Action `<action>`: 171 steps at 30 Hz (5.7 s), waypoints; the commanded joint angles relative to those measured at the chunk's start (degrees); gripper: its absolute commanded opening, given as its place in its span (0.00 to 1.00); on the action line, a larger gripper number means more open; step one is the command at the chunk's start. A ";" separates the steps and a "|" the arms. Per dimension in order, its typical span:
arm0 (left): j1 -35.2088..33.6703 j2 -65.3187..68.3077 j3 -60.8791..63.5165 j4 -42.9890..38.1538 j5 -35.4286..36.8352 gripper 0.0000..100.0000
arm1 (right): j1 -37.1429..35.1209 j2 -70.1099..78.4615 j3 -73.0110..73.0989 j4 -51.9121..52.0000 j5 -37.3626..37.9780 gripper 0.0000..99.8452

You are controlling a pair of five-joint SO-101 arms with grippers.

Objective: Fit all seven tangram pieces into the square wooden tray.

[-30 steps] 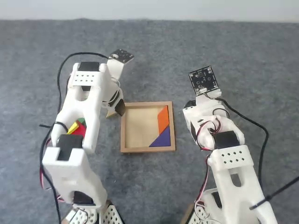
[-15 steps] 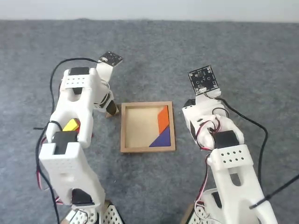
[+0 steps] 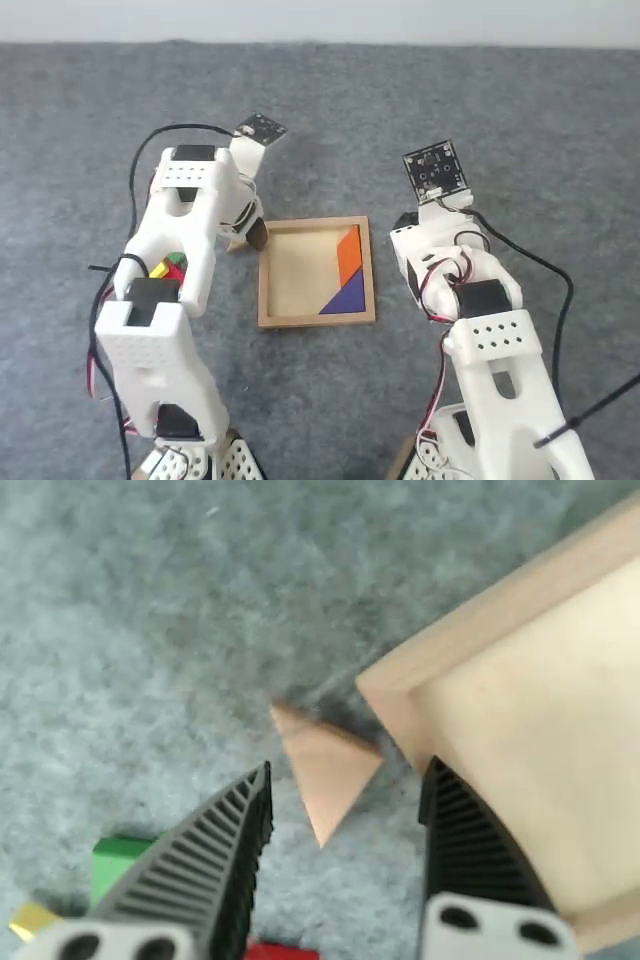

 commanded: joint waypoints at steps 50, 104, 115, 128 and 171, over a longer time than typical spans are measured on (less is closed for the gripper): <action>0.26 4.57 -5.49 6.07 -2.99 0.22 | -10.68 40.04 -19.69 -2.77 -9.32 0.11; 0.62 1.76 -6.55 7.91 -2.90 0.22 | -10.95 54.64 -33.41 8.22 -11.25 0.23; -1.76 -5.63 -6.55 9.41 -10.90 0.22 | -9.45 62.99 -45.19 19.82 -11.25 0.23; -1.67 2.73 -6.73 1.93 -12.92 0.22 | -9.71 63.08 -45.27 20.18 -11.25 0.23; 2.02 22.59 -31.87 17.85 -1.23 0.09 | -9.80 63.16 -45.36 20.26 -11.16 0.23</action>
